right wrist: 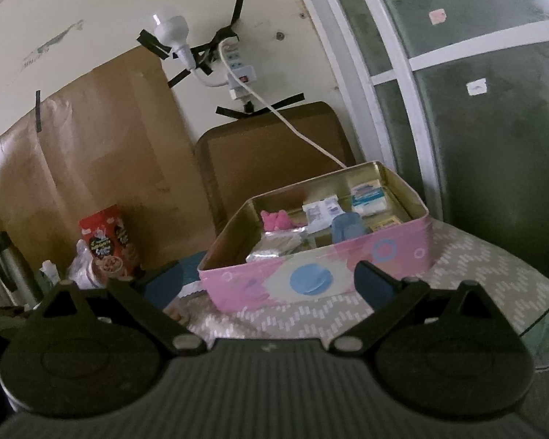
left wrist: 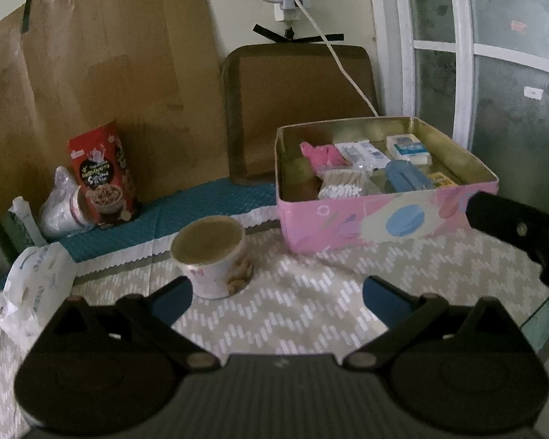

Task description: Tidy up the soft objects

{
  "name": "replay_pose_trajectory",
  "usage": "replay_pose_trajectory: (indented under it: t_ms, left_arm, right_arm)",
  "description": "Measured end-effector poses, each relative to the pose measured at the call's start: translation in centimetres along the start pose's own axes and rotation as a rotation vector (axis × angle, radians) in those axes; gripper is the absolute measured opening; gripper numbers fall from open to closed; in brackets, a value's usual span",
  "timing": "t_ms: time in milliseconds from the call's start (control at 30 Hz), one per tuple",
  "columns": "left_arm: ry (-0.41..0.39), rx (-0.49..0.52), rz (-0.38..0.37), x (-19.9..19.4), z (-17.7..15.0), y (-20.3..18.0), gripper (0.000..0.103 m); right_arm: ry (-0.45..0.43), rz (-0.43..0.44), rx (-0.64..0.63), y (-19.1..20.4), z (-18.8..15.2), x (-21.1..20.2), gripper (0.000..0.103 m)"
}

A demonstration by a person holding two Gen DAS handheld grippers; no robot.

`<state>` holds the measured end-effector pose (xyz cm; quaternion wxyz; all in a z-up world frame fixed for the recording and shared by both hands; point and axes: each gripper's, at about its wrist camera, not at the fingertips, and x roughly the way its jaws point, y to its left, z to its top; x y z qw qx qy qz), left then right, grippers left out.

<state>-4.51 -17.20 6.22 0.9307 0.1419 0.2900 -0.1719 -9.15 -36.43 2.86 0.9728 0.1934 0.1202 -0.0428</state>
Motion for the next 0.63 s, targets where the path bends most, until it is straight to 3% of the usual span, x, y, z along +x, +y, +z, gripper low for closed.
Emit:
replay_pose_trajectory:
  t_ms: [633]
  left_arm:
    - [-0.07, -0.021, -0.048, -2.0, -0.5, 2.0, 0.103]
  right_arm:
    - [-0.004, 0.009, -0.077, 2.8, 0.2, -0.4, 0.101]
